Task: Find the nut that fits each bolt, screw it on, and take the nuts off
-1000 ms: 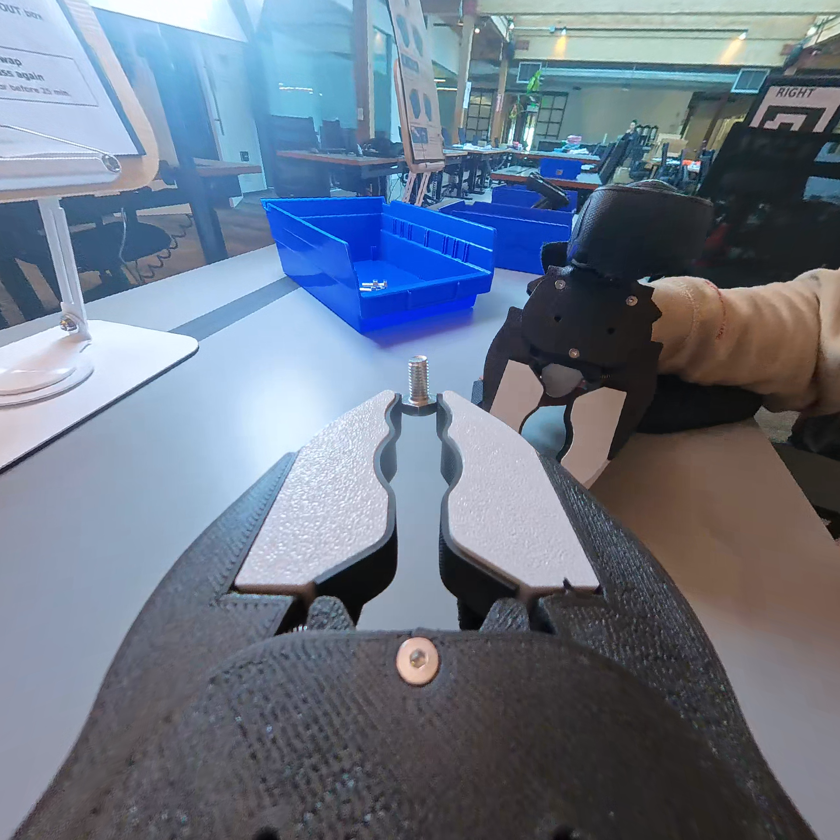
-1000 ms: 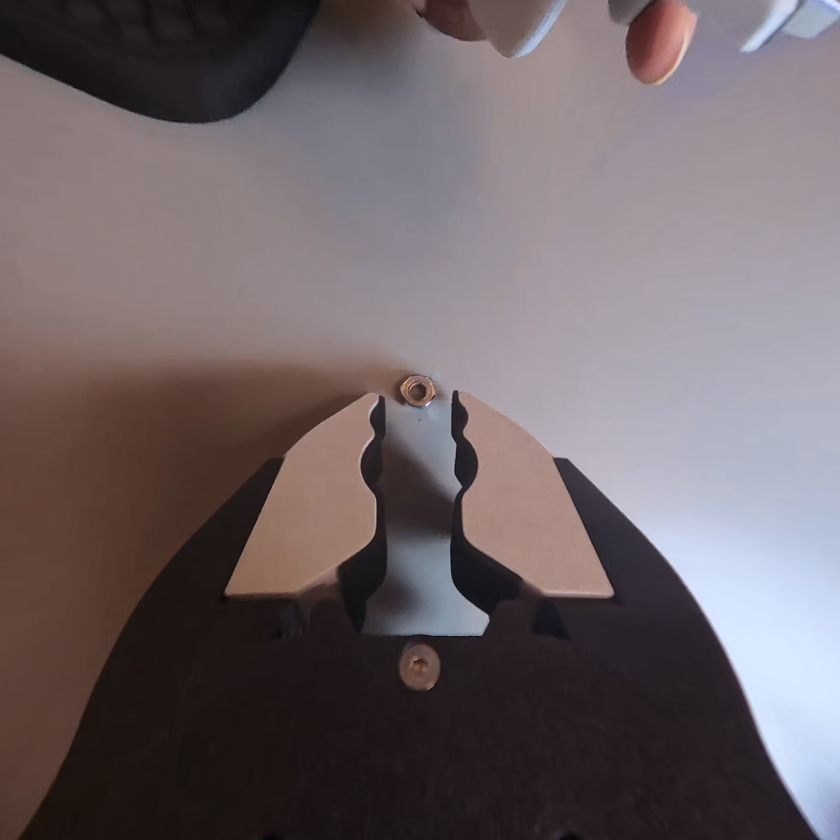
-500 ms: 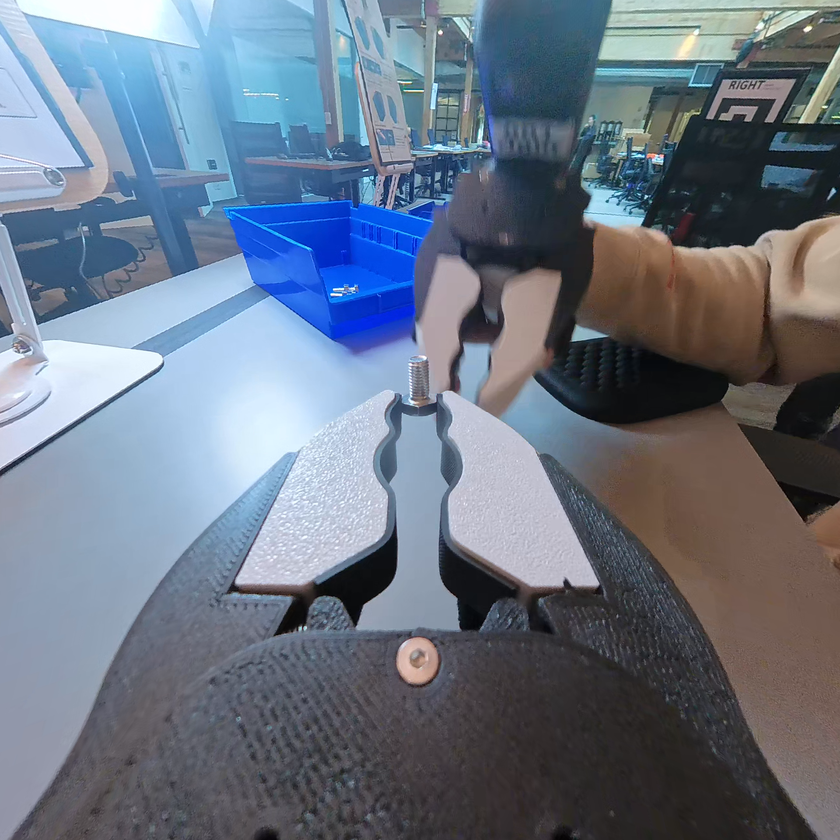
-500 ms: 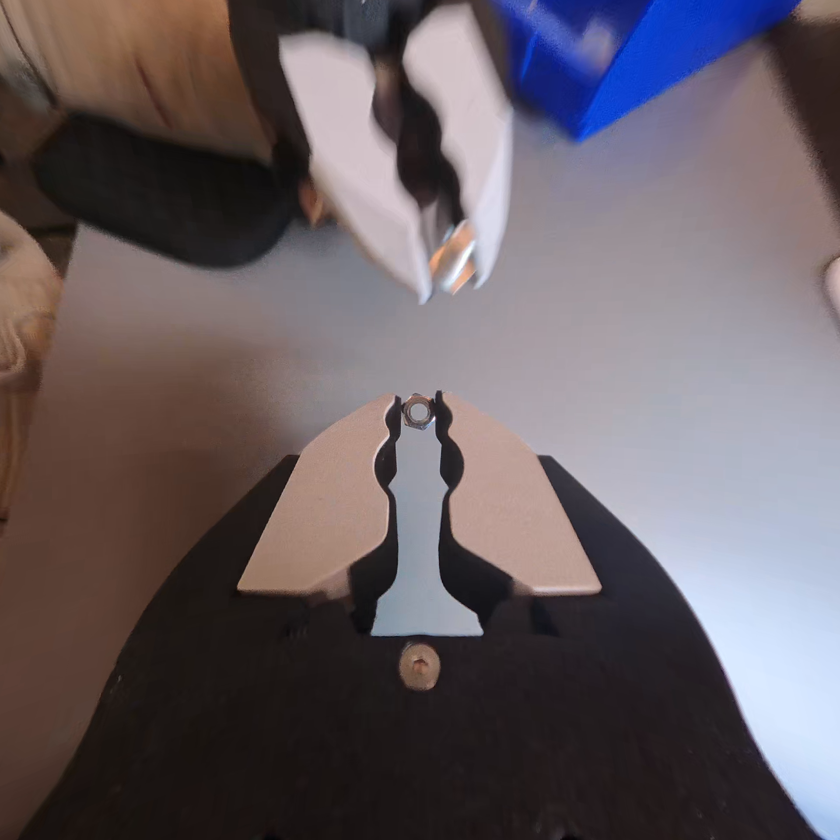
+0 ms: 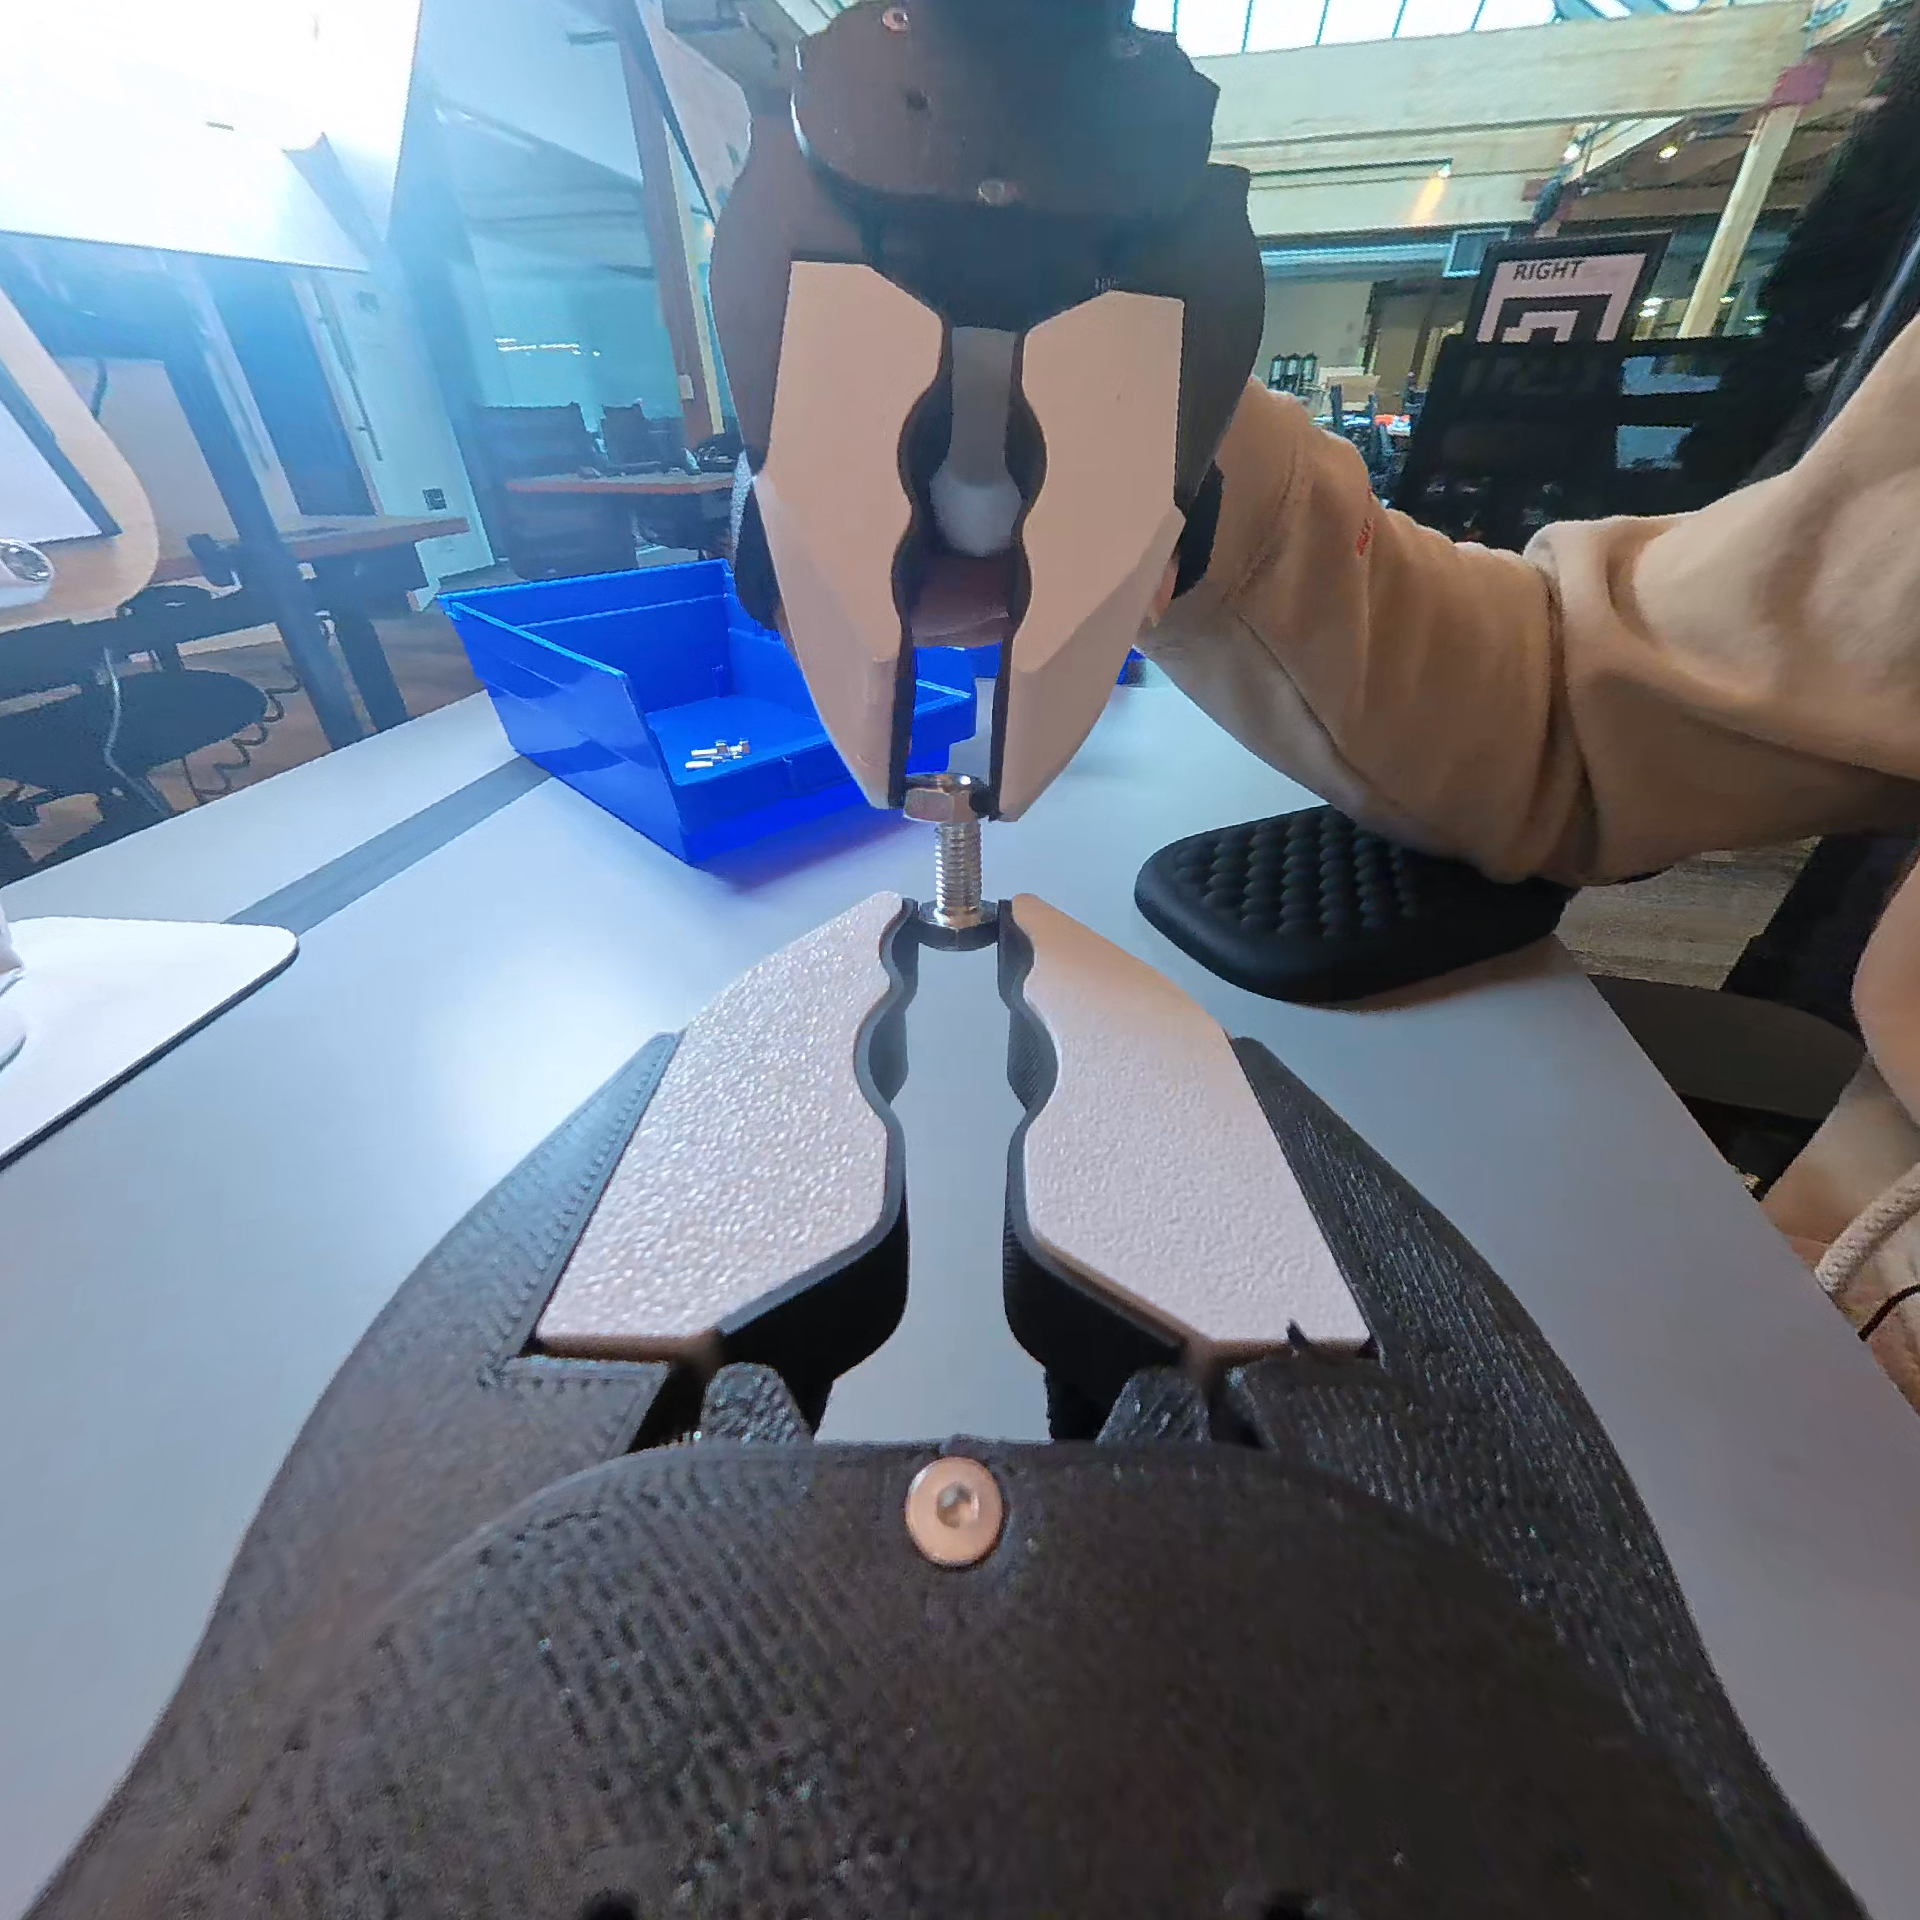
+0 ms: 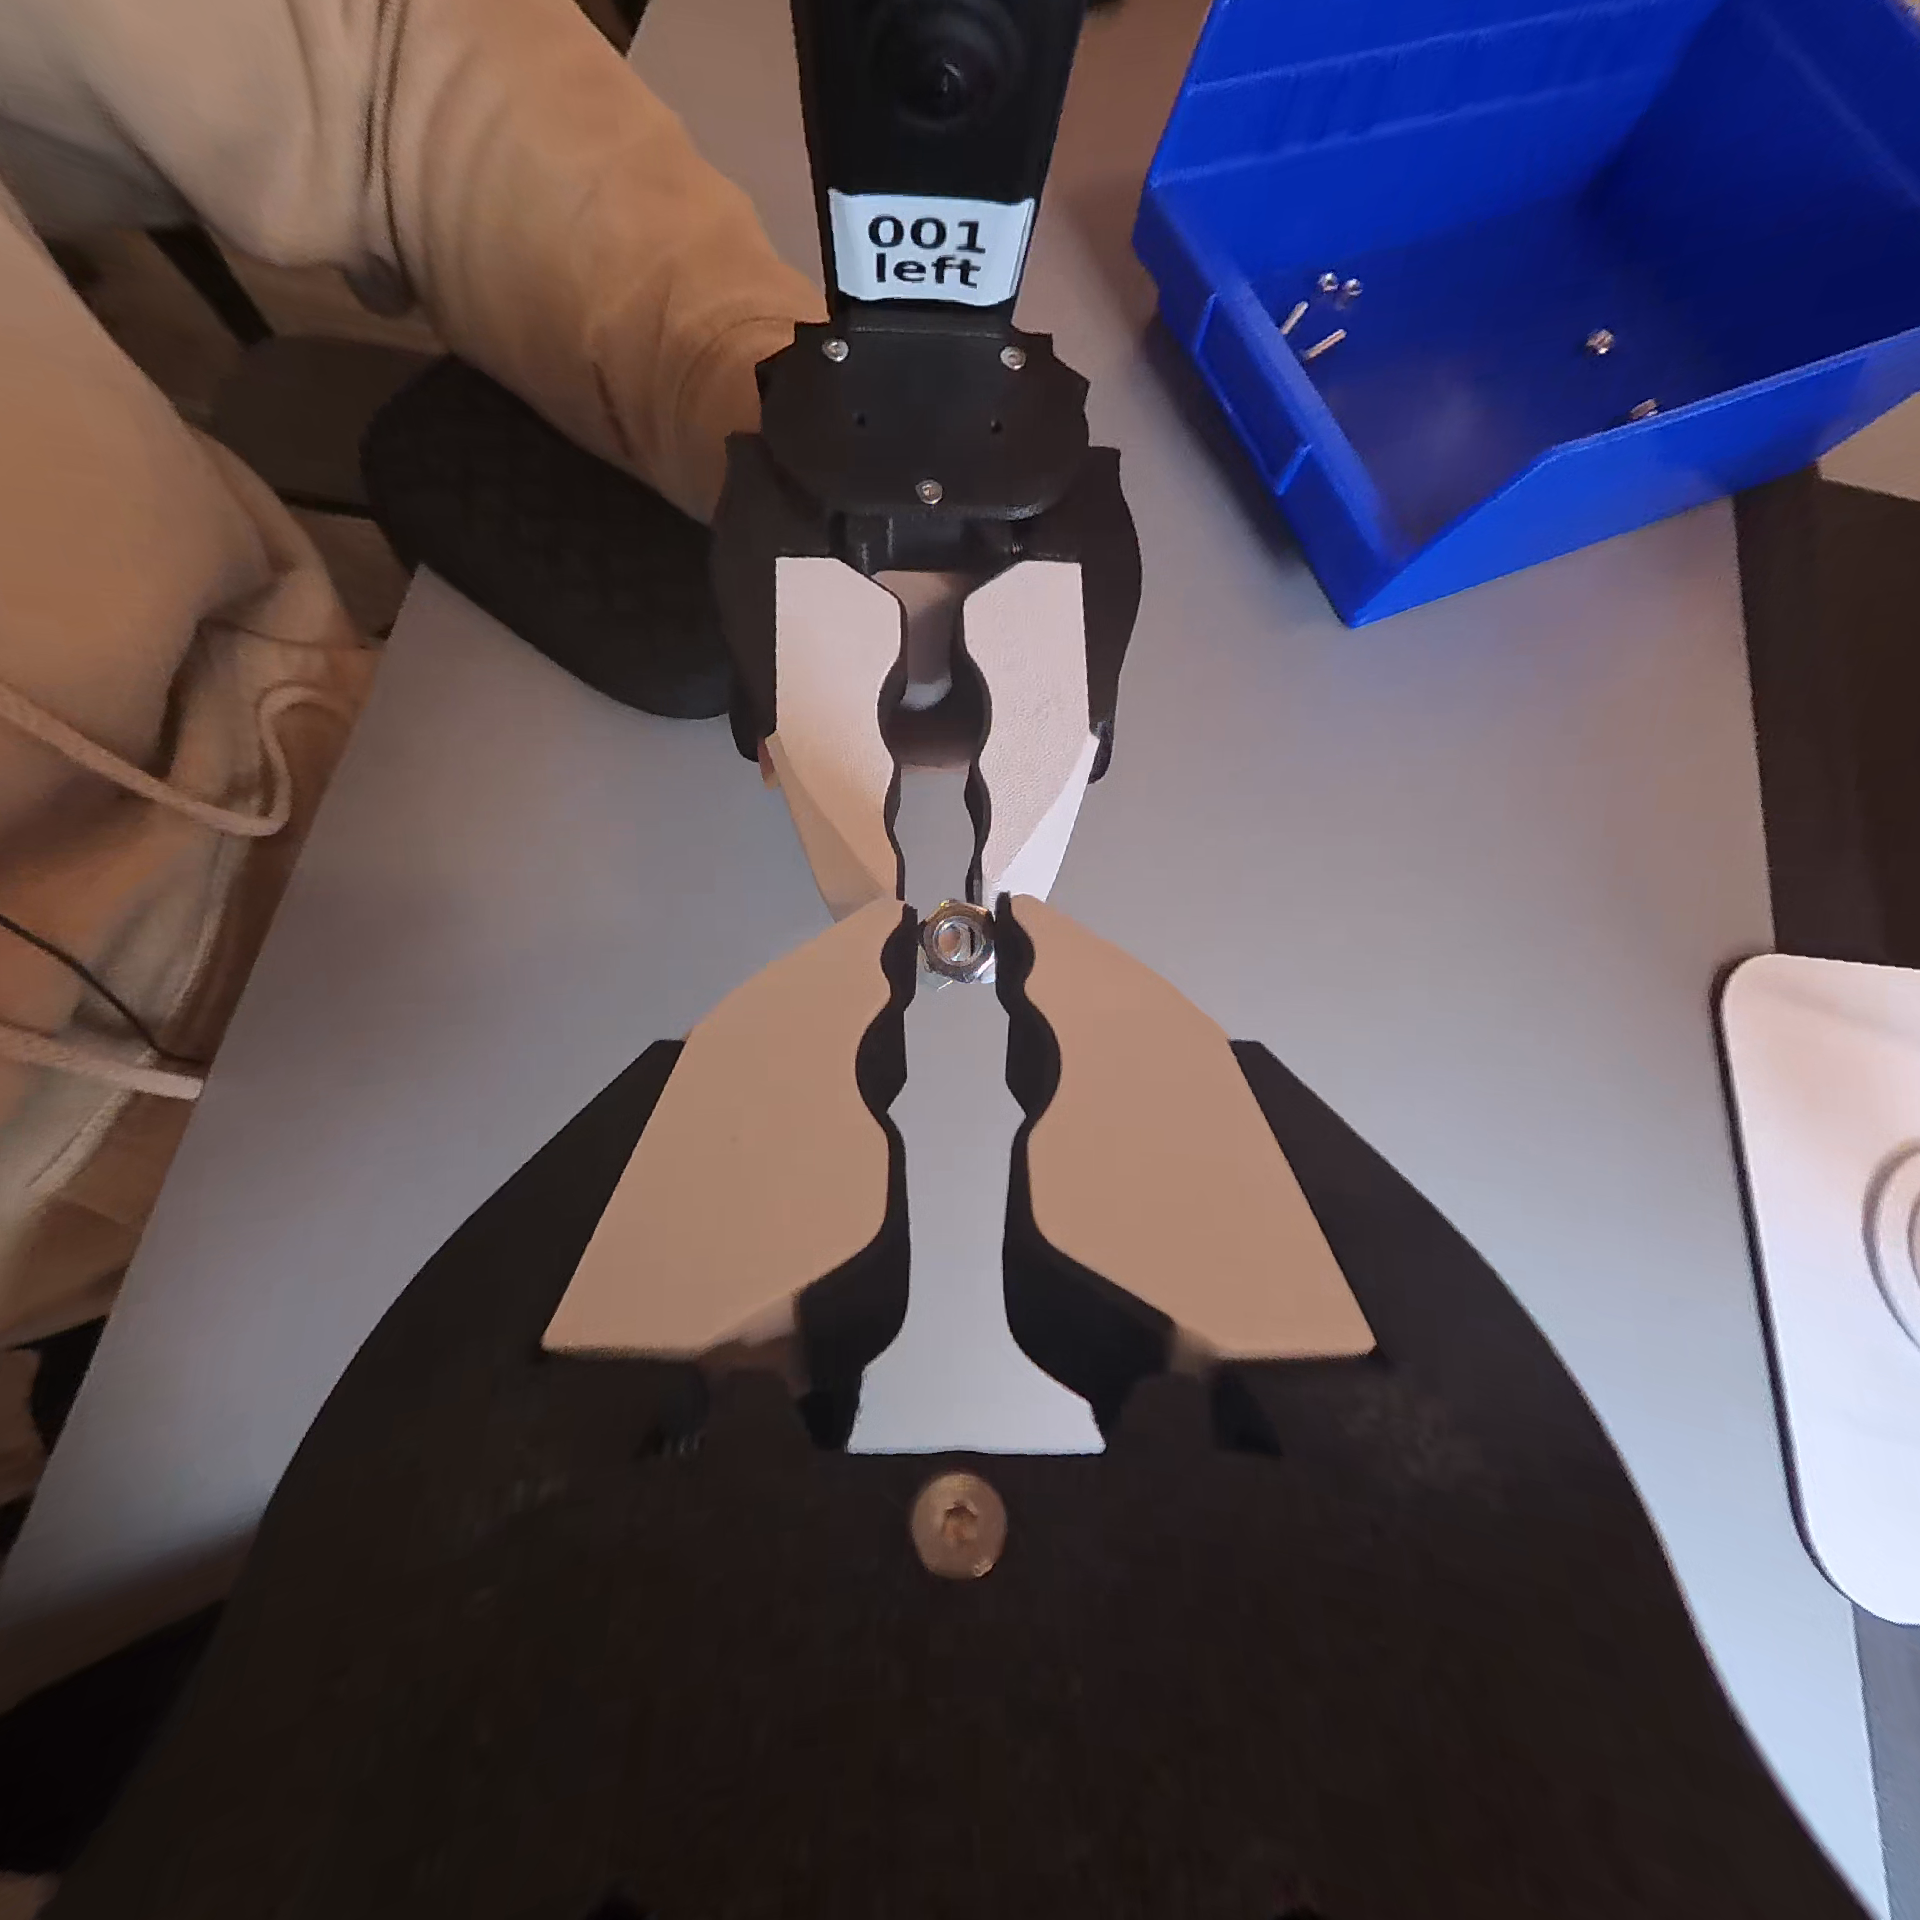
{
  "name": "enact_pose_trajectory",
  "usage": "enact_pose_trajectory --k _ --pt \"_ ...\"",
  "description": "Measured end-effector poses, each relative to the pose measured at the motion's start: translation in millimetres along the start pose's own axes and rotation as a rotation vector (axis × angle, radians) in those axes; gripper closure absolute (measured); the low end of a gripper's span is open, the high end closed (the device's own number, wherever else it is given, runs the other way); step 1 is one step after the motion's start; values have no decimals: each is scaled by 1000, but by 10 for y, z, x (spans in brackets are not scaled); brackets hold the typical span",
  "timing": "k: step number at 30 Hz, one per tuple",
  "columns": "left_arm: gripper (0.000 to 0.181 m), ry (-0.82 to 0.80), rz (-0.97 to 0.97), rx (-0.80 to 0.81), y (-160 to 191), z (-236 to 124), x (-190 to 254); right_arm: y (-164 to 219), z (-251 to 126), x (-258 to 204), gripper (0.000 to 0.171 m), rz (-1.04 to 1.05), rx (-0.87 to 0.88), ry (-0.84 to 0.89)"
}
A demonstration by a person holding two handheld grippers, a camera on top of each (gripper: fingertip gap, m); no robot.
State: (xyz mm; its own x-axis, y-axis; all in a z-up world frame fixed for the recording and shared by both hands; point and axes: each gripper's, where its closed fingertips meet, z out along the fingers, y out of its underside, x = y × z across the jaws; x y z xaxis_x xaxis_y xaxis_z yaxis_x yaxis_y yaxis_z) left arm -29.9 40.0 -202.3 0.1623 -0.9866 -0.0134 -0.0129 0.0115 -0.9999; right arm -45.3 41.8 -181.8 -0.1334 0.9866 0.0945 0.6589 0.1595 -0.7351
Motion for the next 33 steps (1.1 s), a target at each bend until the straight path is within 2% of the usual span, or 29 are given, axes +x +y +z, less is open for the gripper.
enact_pose_trajectory --k 9,18,21,27,33 --pt "167 23 -7 43 -83 -19 60 -67 -4 -92 157 -12 -117 -102" --pt "167 -32 -15 78 -161 -54 -8 -155 -5 -19 156 45 -100 -26" --pt "167 -48 -16 82 -184 -65 -29 -161 3 -10 140 42 -82 -9" --pt "167 -71 -5 81 -187 -78 -60 -235 -81 28 135 72 113 53" --pt "167 -114 15 94 -196 -106 -135 -196 -86 80 136 192 475 180"
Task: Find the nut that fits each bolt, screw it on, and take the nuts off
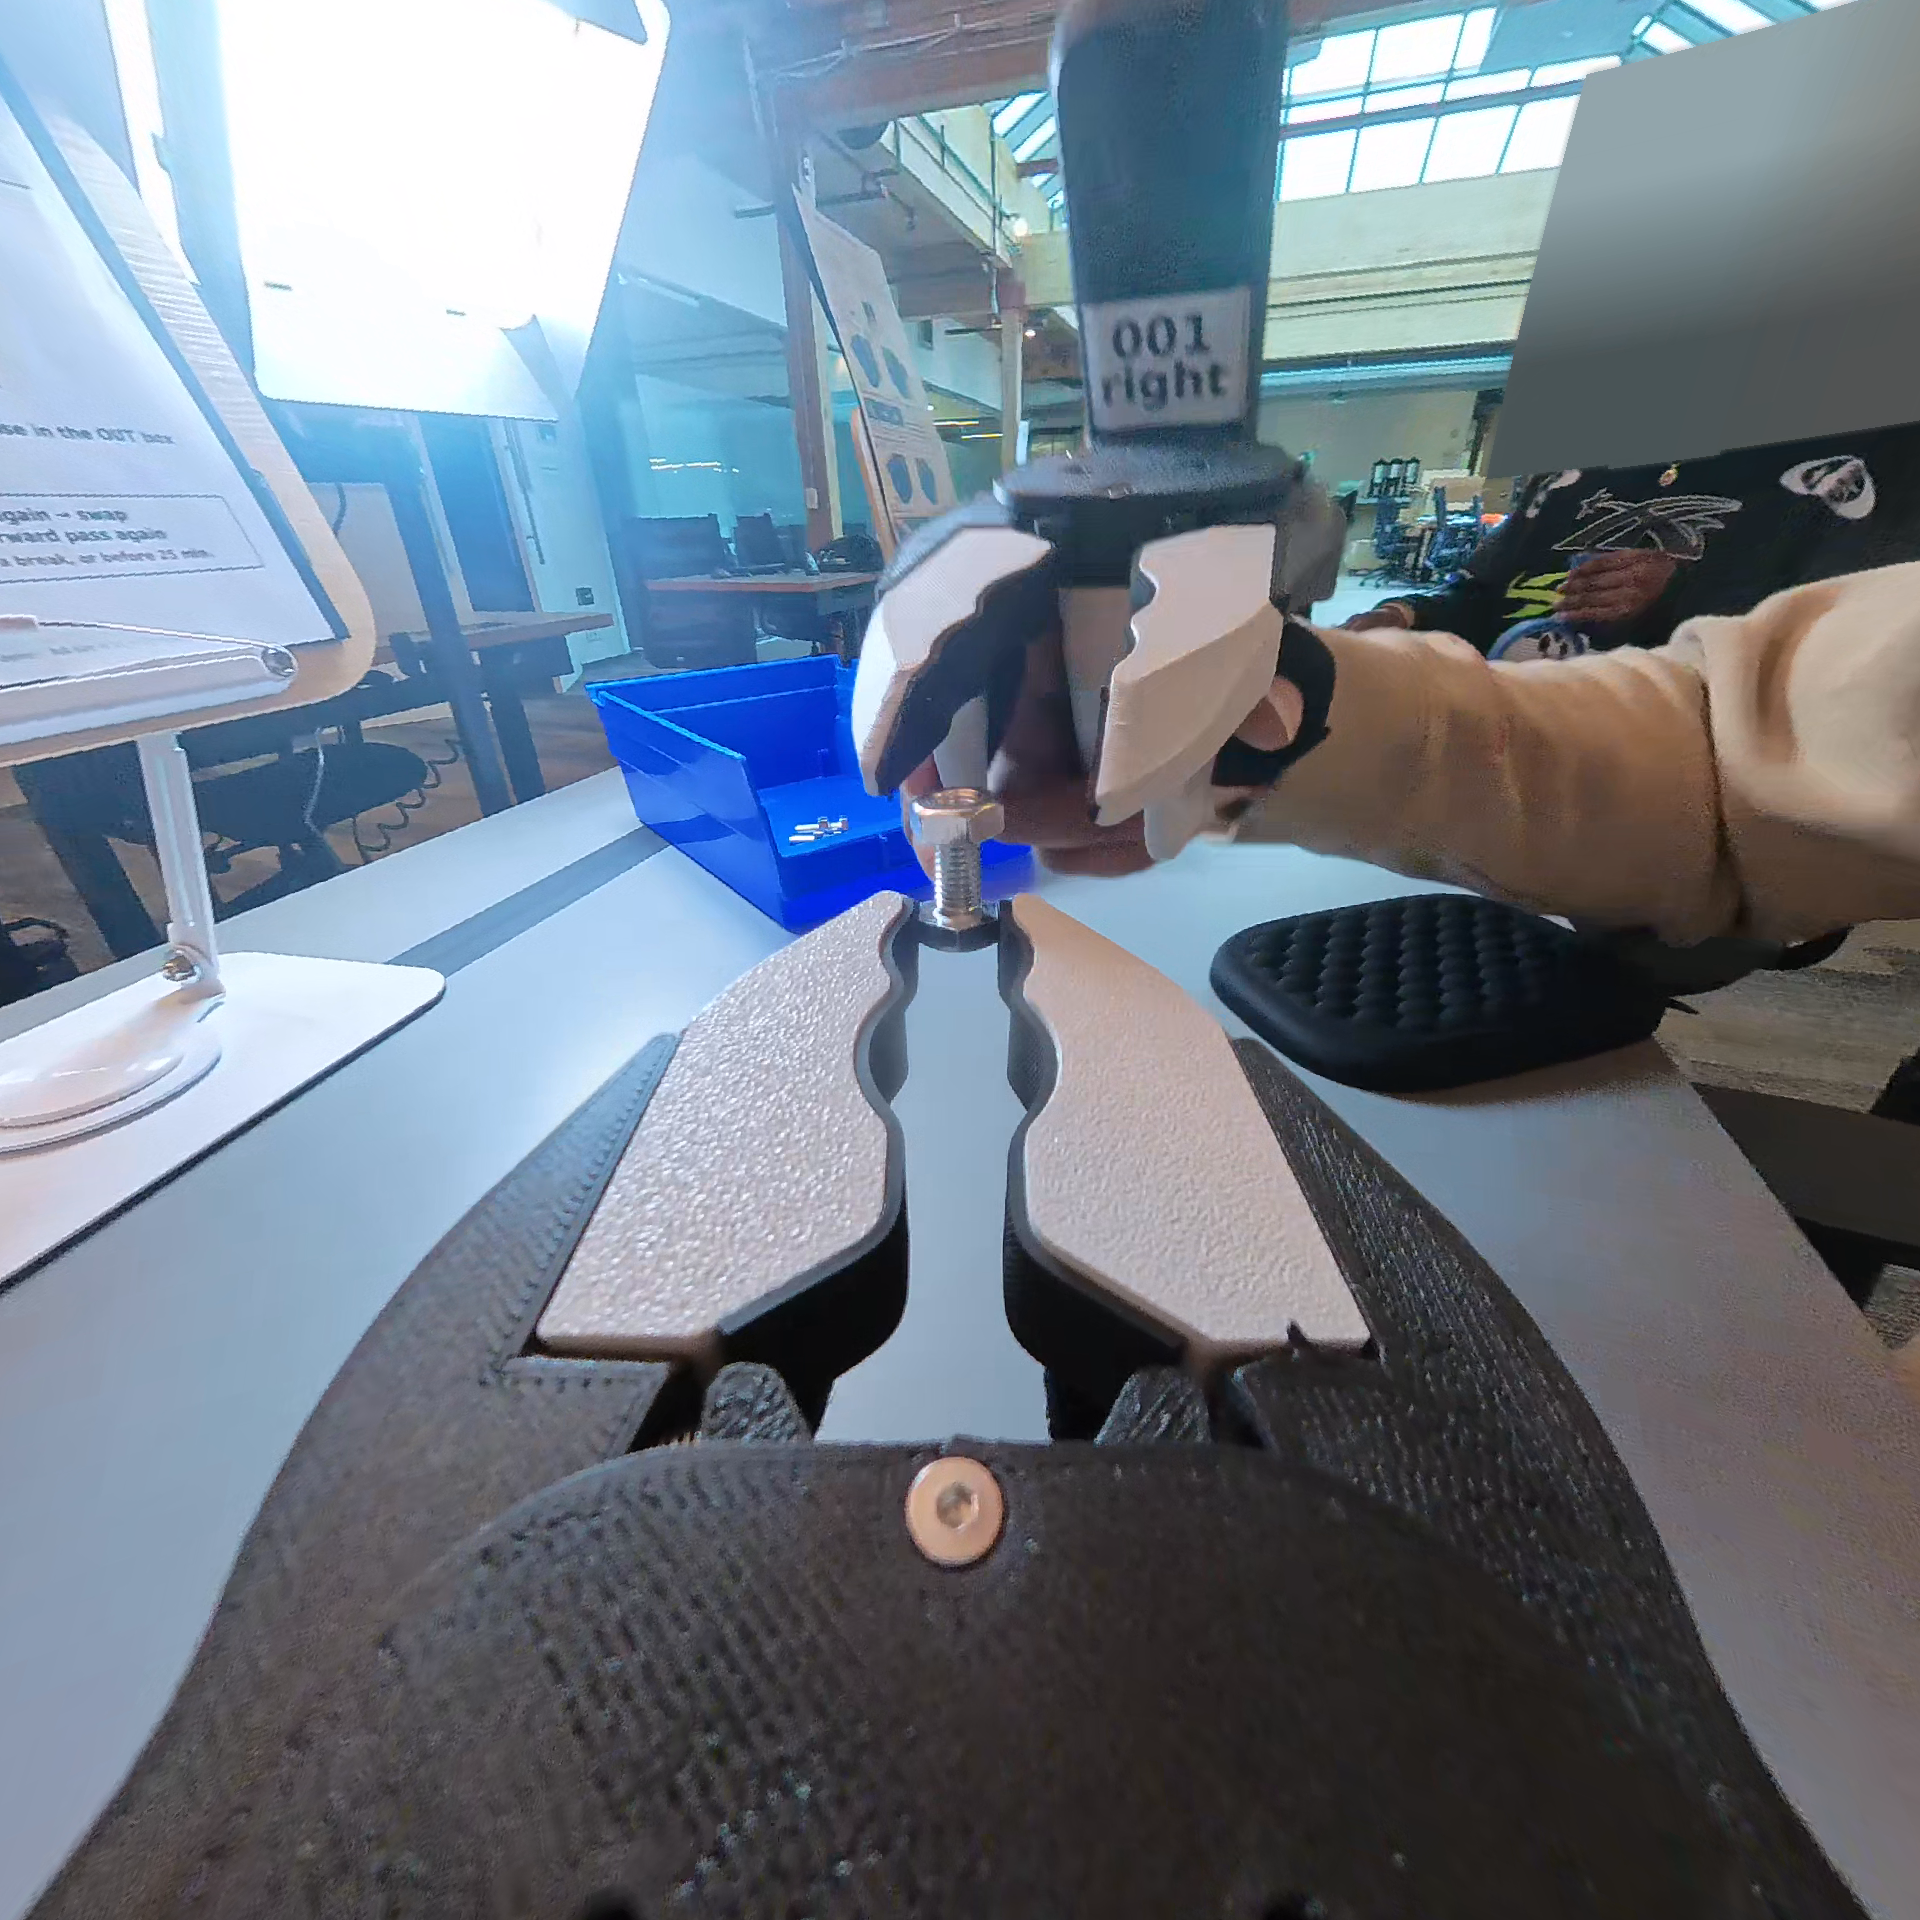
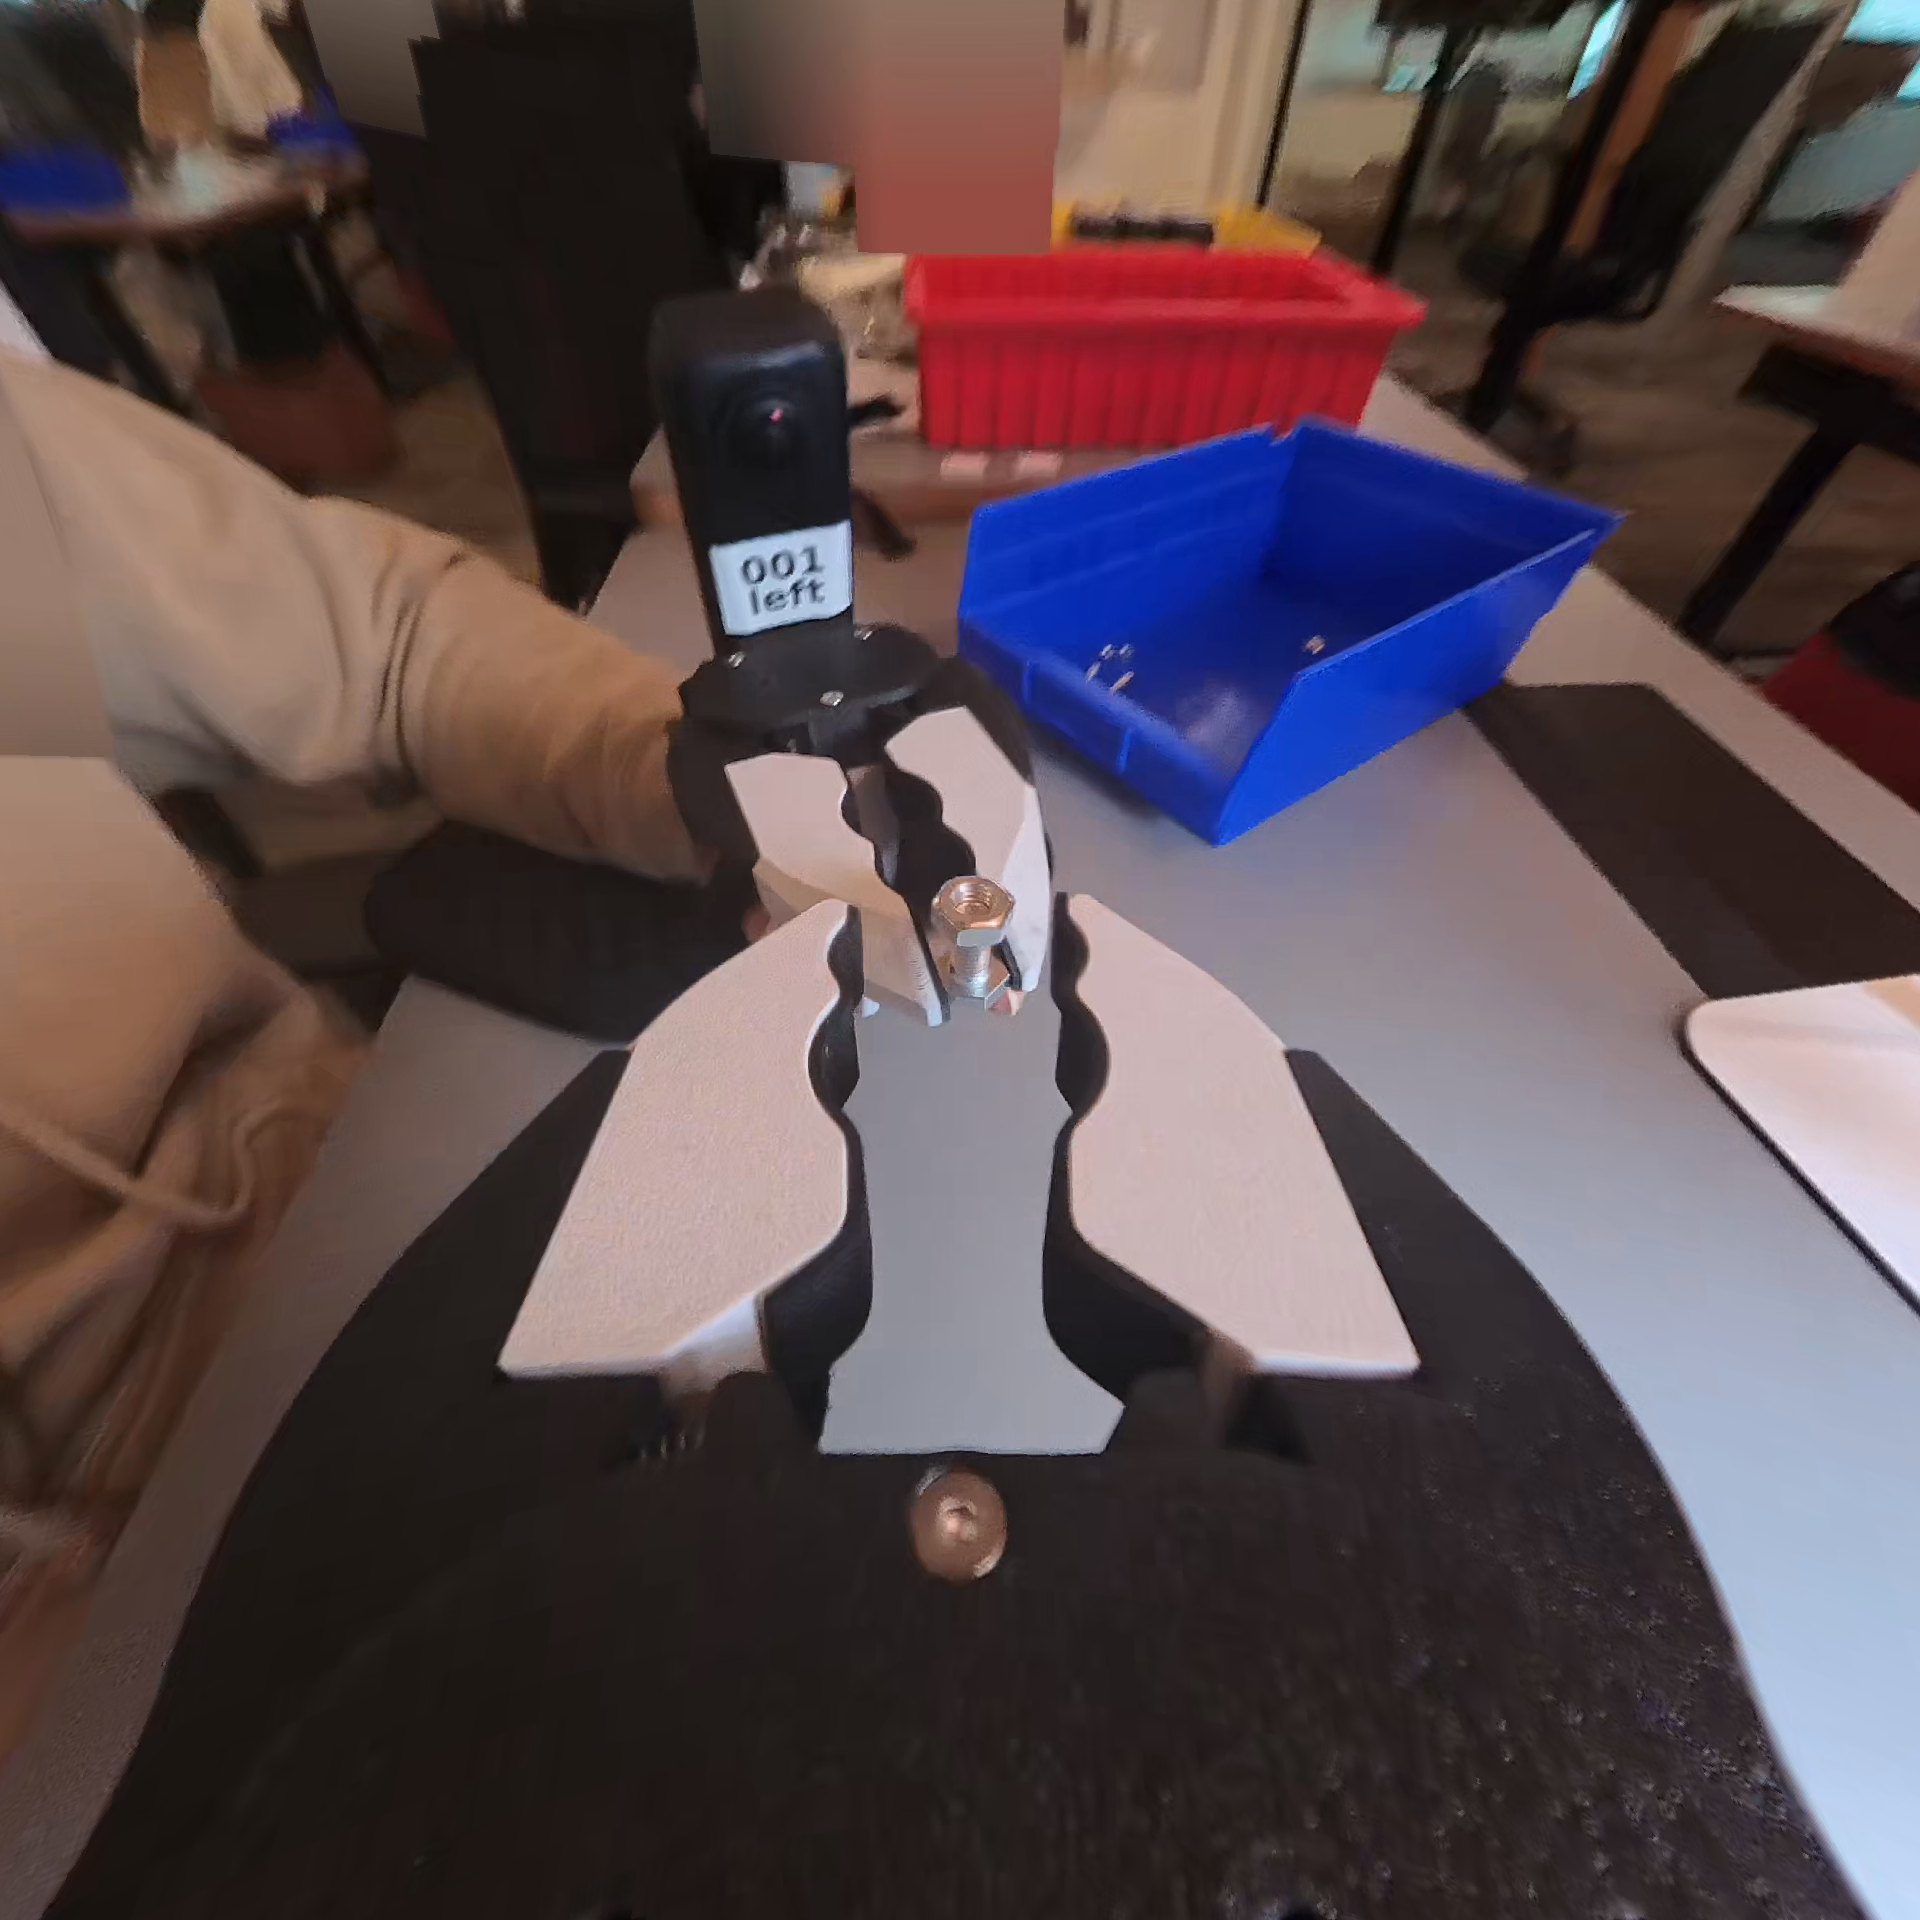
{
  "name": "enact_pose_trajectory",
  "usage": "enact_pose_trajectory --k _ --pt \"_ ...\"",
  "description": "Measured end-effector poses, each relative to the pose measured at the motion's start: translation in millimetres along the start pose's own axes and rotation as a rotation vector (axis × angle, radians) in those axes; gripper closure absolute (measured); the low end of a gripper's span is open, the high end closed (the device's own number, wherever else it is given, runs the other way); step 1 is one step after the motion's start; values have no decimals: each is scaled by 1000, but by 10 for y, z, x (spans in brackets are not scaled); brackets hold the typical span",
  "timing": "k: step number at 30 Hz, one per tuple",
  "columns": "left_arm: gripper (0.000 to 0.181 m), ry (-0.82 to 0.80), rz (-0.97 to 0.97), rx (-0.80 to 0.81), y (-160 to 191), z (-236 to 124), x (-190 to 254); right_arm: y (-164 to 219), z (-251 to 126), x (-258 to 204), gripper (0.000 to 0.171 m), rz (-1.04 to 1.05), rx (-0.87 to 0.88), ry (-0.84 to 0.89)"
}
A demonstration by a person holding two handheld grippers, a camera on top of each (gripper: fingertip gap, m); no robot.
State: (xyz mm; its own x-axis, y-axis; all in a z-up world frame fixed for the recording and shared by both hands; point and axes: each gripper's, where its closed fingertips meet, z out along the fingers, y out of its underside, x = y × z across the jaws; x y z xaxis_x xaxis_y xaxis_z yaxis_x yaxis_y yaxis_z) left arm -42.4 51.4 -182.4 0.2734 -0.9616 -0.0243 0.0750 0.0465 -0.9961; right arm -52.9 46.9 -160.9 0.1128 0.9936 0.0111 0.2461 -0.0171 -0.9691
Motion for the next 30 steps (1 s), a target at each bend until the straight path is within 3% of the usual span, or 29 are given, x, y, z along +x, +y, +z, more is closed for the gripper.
enact_pose_trajectory --k 3,12,16,22,24,27,30 --pt "167 -19 10 -7 27 6 -31 21 -30 13 137 28 116 44" --pt "167 -42 8 -43 112 32 -78 135 10 -4 137 36 166 44" --pt "167 -64 -17 -49 124 20 -147 111 -52 -55 155 15 200 10" --pt "167 -47 0 -47 121 33 -94 92 -43 53 136 35 212 78" --pt "167 -52 1 -49 121 32 -99 122 -8 -21 137 25 194 49" --pt "167 -67 -10 -49 112 16 -139 119 -24 -152 154 12 193 -23" --pt "167 -51 0 -43 99 18 -108 76 -55 -20 145 38 228 47"
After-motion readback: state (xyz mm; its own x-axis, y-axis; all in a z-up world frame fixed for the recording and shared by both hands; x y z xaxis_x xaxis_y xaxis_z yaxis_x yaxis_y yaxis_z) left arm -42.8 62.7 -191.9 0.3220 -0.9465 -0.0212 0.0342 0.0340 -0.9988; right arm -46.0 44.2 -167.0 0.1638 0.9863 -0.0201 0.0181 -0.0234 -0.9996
